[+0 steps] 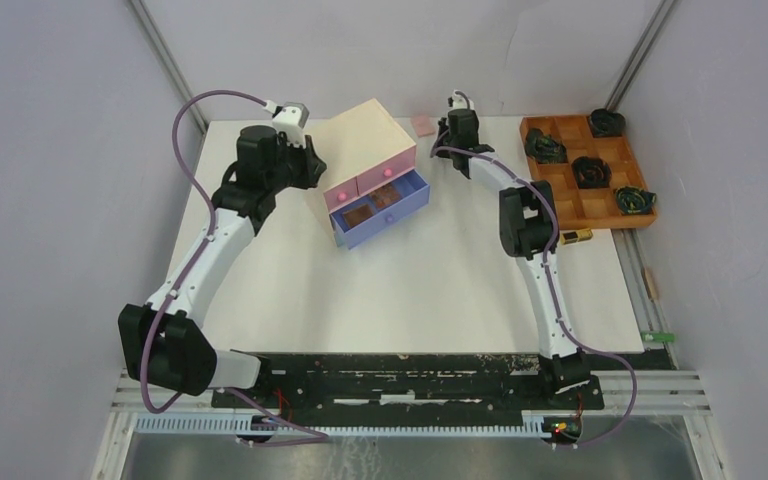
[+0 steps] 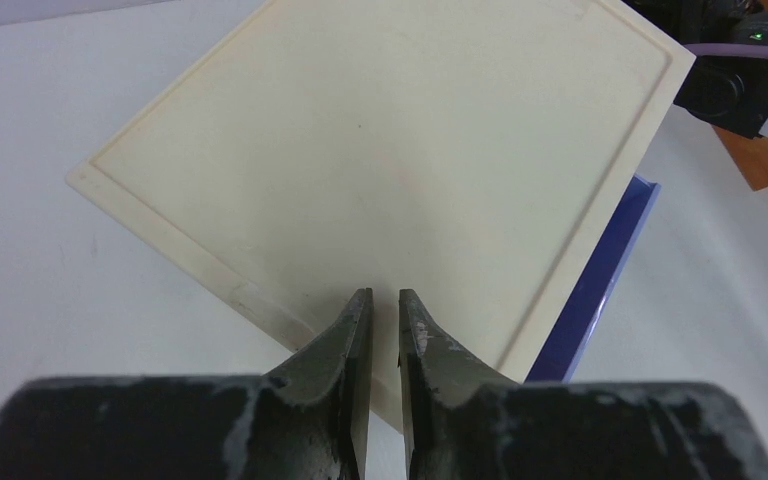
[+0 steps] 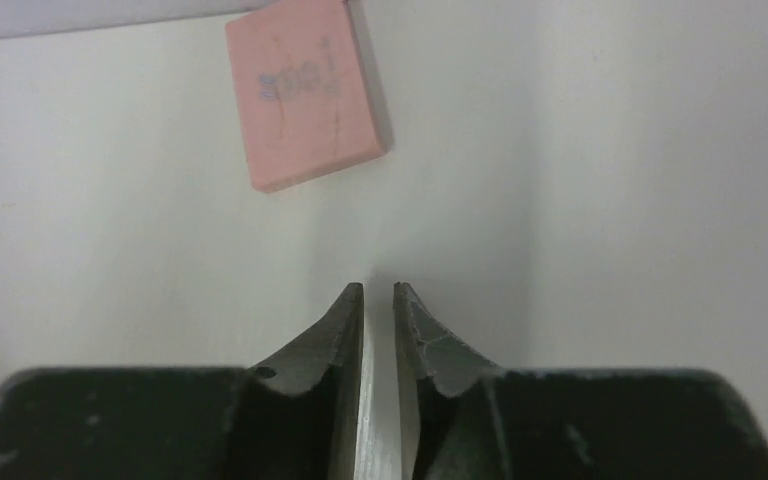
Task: Organize the makeup
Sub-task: Move the makeup to the center of the board.
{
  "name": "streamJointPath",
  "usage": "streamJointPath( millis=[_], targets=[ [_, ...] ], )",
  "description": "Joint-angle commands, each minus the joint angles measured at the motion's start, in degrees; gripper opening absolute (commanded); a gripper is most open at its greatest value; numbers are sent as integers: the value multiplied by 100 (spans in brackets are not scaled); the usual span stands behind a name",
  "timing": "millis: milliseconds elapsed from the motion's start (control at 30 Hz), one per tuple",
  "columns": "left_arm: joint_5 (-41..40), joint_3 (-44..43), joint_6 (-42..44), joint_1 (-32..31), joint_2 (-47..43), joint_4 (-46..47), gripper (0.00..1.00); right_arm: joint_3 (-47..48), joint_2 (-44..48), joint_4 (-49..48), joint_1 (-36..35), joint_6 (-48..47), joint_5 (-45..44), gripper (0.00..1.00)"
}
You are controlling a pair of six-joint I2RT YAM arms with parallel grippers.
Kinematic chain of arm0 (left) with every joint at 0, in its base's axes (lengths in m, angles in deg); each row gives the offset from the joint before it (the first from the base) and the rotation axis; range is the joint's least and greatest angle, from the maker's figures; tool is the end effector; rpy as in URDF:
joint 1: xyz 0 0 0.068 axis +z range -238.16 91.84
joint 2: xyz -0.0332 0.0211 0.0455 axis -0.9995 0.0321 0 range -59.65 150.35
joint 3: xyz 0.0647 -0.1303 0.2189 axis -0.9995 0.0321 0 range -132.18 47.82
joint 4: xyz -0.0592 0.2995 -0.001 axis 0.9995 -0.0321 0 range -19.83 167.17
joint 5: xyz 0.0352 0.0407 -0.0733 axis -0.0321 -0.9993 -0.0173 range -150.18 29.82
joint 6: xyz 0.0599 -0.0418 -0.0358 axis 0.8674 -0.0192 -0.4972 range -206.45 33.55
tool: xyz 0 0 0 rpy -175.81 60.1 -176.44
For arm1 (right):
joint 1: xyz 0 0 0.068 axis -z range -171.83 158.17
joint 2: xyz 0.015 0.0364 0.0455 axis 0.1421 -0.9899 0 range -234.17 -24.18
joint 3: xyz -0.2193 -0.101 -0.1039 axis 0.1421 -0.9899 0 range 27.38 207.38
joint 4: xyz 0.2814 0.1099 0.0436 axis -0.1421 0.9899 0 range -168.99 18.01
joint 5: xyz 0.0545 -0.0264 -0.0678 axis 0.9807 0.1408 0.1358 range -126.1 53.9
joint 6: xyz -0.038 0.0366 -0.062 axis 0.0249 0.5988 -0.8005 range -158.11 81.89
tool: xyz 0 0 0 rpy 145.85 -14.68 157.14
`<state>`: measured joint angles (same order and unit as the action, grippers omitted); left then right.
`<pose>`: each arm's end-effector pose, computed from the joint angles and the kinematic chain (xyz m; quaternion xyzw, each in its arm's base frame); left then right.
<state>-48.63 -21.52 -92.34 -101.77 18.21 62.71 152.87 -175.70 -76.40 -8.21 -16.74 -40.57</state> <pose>0.3811 -0.1069 0.3218 0.1113 0.8239 -0.1757 0.5271 0.6326 0.1802 0.0913 0.0573 0.8576 0.1332 0.4934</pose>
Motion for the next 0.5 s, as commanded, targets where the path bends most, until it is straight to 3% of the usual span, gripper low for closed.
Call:
streamJointPath(
  millis=[0,100,267,467],
  targets=[
    [216,8,-305,31,-121,214,22,564,40,-441,3,-138,203,35],
    [212,38,-284,31,-109,231,22,1363,-463,-330,3,205,249,48],
    [182,37,-203,40,-29,201,22,1278,-619,-1120,-65,563,72,53],
    [276,81,-228,42,9,274,22,2514,-1525,-1056,-111,863,-284,63]
  ],
)
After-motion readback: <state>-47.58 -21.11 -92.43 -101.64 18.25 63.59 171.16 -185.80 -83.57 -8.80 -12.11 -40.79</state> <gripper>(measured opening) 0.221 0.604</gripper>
